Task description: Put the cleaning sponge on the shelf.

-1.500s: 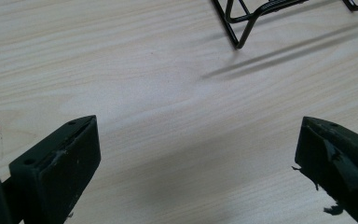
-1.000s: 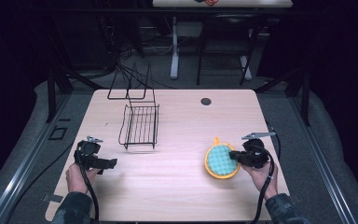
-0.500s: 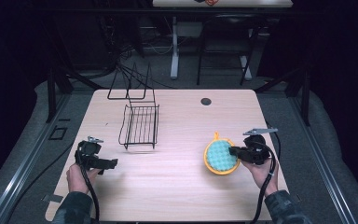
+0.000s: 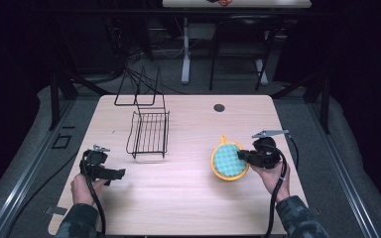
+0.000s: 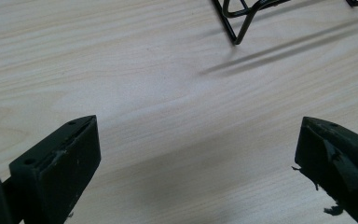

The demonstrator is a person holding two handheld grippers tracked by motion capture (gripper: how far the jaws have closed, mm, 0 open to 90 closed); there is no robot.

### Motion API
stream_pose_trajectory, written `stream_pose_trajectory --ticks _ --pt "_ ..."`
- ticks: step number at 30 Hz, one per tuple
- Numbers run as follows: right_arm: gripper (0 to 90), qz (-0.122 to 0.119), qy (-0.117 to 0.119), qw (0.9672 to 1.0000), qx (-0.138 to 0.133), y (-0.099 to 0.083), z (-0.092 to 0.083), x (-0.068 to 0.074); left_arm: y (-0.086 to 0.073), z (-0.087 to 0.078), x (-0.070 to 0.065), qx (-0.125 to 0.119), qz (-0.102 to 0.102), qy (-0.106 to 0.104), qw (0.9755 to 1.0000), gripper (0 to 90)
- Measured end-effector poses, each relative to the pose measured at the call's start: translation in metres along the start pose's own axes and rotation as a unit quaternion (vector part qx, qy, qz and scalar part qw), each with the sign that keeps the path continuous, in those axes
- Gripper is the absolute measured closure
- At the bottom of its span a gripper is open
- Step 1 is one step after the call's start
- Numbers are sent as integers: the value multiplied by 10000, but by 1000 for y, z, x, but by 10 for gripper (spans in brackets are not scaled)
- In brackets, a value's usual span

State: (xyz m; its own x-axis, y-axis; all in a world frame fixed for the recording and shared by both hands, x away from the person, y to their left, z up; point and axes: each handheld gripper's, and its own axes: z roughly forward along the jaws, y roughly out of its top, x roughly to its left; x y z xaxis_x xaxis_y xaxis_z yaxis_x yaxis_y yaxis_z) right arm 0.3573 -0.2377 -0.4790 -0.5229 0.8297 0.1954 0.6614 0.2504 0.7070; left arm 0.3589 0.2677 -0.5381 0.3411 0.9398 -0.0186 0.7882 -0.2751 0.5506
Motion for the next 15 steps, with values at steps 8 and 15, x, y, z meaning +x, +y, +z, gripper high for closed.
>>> stream_pose_trajectory --ticks 8,15 --pt "868 -91 85 9999 -74 17 7 10 -1 1 0 6 16 -18 10000 2" --pt "867 -179 120 9997 -95 28 11 15 -1 1 0 1 -12 -24 10000 2"
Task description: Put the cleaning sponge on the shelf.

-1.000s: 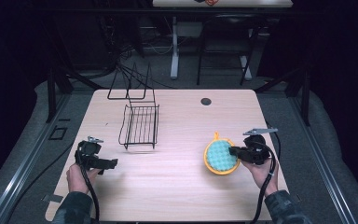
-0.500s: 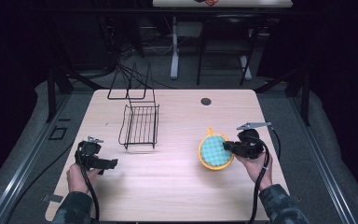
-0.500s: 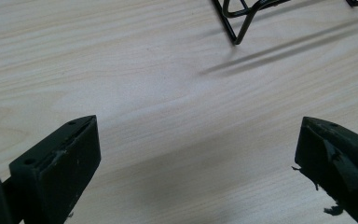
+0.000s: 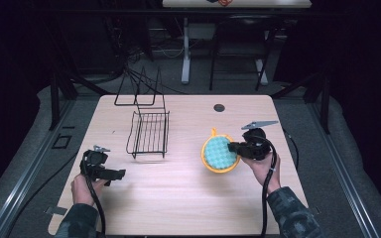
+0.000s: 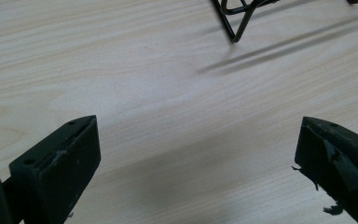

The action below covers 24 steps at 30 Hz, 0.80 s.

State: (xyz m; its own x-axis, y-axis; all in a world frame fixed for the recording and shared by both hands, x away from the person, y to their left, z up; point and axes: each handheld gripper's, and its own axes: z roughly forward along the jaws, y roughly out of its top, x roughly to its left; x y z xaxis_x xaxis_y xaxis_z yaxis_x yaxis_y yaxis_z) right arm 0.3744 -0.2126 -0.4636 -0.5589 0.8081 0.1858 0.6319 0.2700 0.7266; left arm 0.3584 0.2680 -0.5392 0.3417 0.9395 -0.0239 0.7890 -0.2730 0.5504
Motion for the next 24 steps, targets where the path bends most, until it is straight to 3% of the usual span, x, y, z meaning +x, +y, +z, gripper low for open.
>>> stream_pose_trajectory --ticks 24 --pt "867 -124 198 9996 -141 25 13 13 0 0 -2 19 25 -17 10000 2"
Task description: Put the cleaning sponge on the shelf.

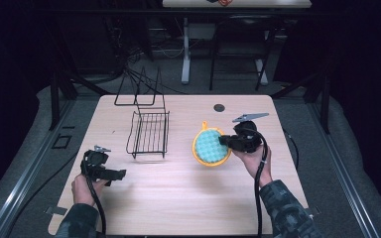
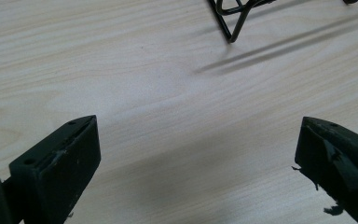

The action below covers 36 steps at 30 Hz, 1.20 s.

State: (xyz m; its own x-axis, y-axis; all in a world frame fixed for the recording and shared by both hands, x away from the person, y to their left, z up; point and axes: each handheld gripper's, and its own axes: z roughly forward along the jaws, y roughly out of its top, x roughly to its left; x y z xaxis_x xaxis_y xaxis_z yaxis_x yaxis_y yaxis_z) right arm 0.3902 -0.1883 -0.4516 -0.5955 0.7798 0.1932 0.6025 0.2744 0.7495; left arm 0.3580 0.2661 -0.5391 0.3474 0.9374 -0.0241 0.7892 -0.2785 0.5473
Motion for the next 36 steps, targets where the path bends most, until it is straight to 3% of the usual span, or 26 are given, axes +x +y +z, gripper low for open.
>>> stream_pose_trajectory --ticks 19,36 --pt "866 -145 133 9998 -54 21 15 9 1 1 -2 -7 58 -41 10000 2" --pt "866 -32 223 9996 -187 38 34 19 2 0 -2 -46 58 -78 9999 1"
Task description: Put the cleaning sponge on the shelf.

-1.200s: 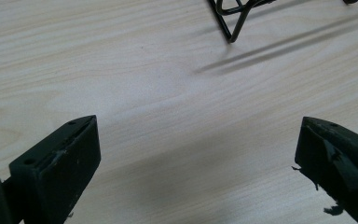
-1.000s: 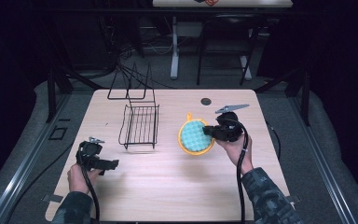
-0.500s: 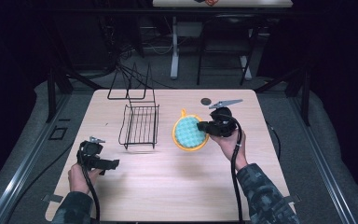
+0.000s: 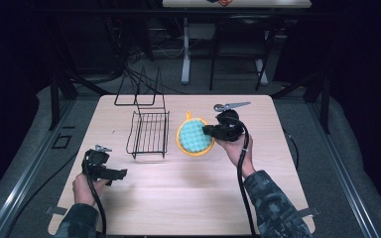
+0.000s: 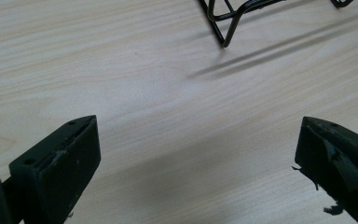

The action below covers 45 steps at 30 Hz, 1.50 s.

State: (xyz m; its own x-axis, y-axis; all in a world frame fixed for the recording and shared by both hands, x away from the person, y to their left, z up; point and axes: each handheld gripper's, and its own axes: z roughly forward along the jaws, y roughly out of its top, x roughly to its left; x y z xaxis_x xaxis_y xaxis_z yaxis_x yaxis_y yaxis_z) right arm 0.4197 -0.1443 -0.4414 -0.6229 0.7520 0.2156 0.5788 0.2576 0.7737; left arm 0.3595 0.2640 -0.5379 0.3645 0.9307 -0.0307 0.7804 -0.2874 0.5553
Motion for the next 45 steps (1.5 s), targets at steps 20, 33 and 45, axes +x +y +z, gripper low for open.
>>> stream_pose_trajectory --ticks 20,33,45 --pt "867 75 92 9999 -36 22 43 21 0 -1 1 -48 20 -42 10000 0" --pt "867 205 46 9998 -41 28 75 37 0 -1 1 -56 16 -60 10000 1" --pt "867 298 58 9995 -12 32 100 52 0 -1 2 -87 -9 -71 9999 1"
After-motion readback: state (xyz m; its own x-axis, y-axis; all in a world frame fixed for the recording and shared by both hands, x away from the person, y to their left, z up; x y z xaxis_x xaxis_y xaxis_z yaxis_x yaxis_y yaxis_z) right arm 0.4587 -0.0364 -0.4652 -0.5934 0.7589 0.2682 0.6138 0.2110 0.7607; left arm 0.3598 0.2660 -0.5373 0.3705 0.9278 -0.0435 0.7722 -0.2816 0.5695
